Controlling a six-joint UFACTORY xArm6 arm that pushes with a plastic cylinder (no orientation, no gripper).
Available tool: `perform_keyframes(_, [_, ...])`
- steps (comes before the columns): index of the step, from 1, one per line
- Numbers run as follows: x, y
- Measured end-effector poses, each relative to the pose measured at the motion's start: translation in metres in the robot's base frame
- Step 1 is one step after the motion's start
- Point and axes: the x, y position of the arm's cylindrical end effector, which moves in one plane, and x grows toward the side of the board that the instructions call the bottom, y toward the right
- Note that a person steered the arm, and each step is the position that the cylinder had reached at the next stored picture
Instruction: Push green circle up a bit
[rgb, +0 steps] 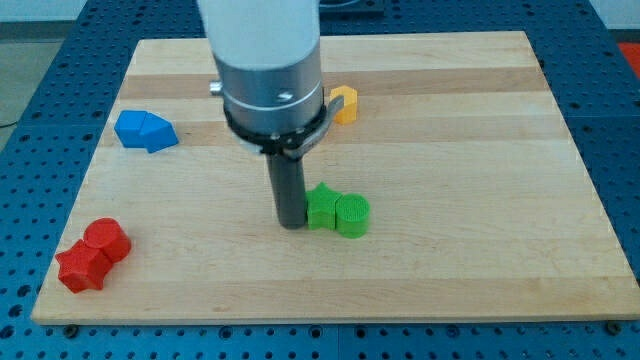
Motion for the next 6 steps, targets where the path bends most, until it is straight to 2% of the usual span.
perform_keyframes(1, [-0.003, -0.008])
perform_keyframes(2, [0.03, -0.011])
perform_keyframes(3, [0.041, 0.042])
perform_keyframes(4, [0.03, 0.069])
perform_keyframes(6, [-0.03, 0.1])
